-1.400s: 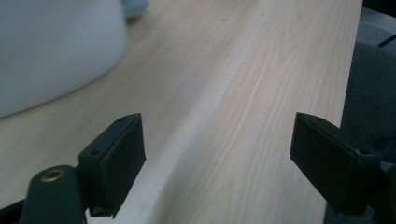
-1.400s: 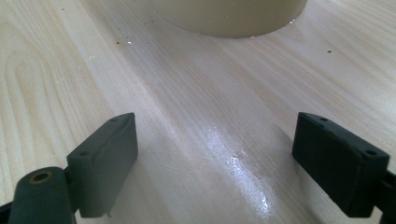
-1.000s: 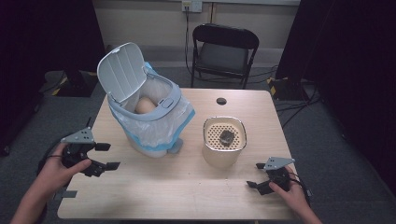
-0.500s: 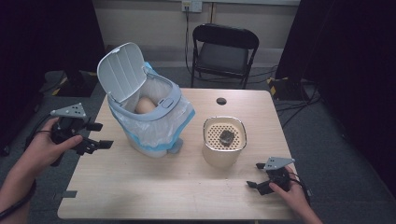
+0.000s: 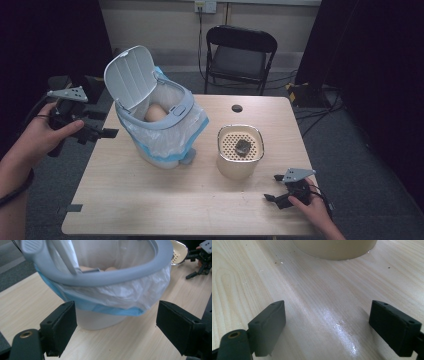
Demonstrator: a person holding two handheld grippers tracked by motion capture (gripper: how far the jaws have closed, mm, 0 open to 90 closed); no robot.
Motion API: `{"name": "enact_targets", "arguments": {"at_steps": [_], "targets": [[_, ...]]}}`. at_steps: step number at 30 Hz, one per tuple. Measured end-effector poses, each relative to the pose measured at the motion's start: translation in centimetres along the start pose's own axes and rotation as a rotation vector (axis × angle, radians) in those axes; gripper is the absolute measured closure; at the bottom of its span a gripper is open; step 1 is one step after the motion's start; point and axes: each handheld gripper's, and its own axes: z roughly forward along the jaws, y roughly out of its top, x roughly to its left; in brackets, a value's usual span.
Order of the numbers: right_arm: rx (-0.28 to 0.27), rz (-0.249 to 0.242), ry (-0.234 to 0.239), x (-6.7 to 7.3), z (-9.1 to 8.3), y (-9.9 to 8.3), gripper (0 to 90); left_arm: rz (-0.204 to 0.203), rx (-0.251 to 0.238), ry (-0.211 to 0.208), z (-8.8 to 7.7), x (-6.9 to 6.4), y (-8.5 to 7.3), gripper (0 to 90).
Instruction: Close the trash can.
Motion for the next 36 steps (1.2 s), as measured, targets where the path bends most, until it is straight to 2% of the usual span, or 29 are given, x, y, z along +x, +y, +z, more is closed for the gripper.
{"name": "enact_targets", "arguments": {"at_steps": [4, 8, 16, 20, 27, 28, 31, 34, 36], "targets": [[0.0, 0.0, 0.0, 0.0, 0.0, 0.0, 13.5, 0.001, -0.019, 0.015, -0.6, 0.6, 1.2, 16.2], [0.0, 0.0, 0.0, 0.0, 0.0, 0.0, 13.5, -0.003, -0.031, 0.009, -0.8, 0.9, 2.3, 16.2], [0.001, 0.0, 0.002, 0.0, 0.0, 0.0, 13.5, 0.024, -0.03, 0.005, -0.5, 0.9, 4.2, 16.2], [0.001, 0.0, 0.001, 0.0, 0.0, 0.0, 13.5, 0.03, -0.018, 0.025, -0.1, 0.8, 4.9, 15.3], [0.001, 0.0, 0.001, 0.0, 0.0, 0.0, 13.5, 0.035, -0.042, 0.044, -0.5, 0.9, 5.9, 15.1], [0.001, 0.0, 0.001, 0.0, 0.0, 0.0, 13.5, 0.028, -0.046, 0.043, -0.4, 0.8, 6.1, 15.1], [0.001, -0.001, 0.0, 0.0, 0.0, 0.0, 13.5, 0.041, -0.049, 0.027, -0.4, 0.3, 6.7, 15.3], [0.003, -0.001, -0.004, 0.0, 0.0, 0.0, 13.5, 0.072, -0.053, -0.007, -0.1, -0.7, 7.5, 15.5], [0.003, -0.001, -0.004, 0.0, 0.0, 0.0, 13.5, 0.098, -0.037, -0.033, 0.4, -1.5, 8.0, 15.5]]}}
